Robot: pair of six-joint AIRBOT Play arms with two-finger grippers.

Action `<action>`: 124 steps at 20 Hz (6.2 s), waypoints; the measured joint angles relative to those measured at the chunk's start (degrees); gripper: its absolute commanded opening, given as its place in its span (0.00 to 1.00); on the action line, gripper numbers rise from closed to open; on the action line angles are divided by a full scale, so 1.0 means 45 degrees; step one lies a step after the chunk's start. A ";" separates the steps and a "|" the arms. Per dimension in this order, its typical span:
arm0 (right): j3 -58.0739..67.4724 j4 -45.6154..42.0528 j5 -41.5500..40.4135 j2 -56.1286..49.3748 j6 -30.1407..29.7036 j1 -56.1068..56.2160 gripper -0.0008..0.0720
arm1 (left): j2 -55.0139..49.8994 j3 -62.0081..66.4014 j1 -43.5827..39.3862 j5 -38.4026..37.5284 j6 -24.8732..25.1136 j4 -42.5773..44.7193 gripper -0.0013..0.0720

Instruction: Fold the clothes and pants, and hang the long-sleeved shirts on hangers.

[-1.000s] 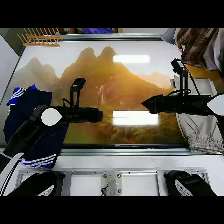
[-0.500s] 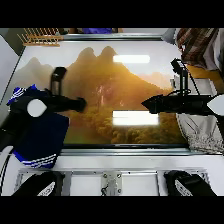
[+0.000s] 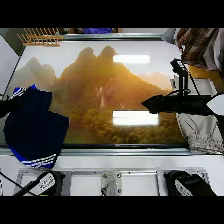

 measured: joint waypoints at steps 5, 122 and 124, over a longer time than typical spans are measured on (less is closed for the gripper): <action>0.0000 0.0000 0.0000 -0.0015 0.0000 0.0000 0.02 | -0.2511 0.0010 0.0801 0.0758 -0.0005 -0.0121 0.95; 0.4269 -0.4133 -0.3371 -0.6237 0.8403 0.0233 0.88 | -0.7363 1.2366 -0.8728 0.1200 0.0442 -0.6135 0.97; 0.4269 -0.4221 -0.3502 -0.6042 0.8437 -0.0500 0.87 | -0.7009 1.1759 -0.8218 0.0588 0.0325 -0.6130 0.97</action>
